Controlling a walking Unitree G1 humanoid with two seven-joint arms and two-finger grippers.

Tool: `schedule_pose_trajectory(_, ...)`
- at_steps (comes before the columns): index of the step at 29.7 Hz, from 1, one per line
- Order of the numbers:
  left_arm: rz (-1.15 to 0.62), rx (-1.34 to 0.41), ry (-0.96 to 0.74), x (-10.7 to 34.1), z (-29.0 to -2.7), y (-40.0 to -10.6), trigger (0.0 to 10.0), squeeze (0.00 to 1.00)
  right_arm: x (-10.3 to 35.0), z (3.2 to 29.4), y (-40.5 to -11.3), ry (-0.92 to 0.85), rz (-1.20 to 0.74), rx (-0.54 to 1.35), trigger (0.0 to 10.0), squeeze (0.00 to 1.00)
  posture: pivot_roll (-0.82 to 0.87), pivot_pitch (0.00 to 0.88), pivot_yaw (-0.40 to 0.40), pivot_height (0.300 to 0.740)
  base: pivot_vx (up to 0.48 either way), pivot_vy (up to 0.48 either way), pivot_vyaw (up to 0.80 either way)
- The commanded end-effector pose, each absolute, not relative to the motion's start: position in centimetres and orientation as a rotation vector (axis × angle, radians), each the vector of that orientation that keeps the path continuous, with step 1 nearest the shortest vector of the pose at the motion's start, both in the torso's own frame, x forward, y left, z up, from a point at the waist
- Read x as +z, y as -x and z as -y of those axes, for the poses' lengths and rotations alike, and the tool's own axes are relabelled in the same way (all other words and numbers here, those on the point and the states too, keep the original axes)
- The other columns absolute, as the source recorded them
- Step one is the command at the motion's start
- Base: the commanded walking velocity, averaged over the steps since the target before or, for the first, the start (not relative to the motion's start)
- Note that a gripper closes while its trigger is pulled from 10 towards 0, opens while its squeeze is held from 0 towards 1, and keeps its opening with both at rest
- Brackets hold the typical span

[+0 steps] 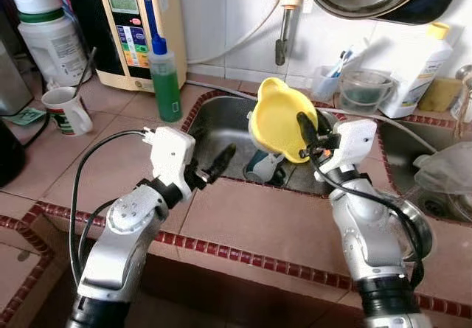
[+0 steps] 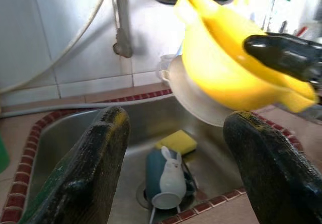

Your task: Kitchen organization

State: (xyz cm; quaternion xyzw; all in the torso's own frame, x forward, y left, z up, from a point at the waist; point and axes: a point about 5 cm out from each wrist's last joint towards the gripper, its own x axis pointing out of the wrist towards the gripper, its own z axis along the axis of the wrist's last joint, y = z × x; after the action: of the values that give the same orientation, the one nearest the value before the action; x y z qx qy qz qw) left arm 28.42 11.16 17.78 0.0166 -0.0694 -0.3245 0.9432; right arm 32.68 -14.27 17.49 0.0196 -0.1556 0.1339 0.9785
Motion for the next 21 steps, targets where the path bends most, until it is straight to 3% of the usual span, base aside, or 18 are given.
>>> schedule_pose_trajectory(1,0.146,-0.694,-0.042,18.1,-10.8,-28.1,10.0,0.0,17.9,14.5,-33.1,-0.049,0.316,0.262,10.0,0.0,-0.04,0.067,-0.004,0.74,0.0,0.0,0.0)
schedule_pose_trajectory(10,0.132,-0.856,-0.008,18.8,-9.3,-25.4,10.0,0.0,19.1,14.8,-35.1,-0.05,0.291,0.244,10.0,0.0,-0.04,0.148,0.005,0.74,0.0,0.0,0.0)
schedule_pose_trajectory(21,0.137,-0.909,0.018,20.3,-8.7,-23.7,10.0,0.0,19.8,14.4,-36.1,-0.083,0.271,0.283,10.0,0.0,-0.02,0.228,0.012,0.74,0.0,0.0,0.0)
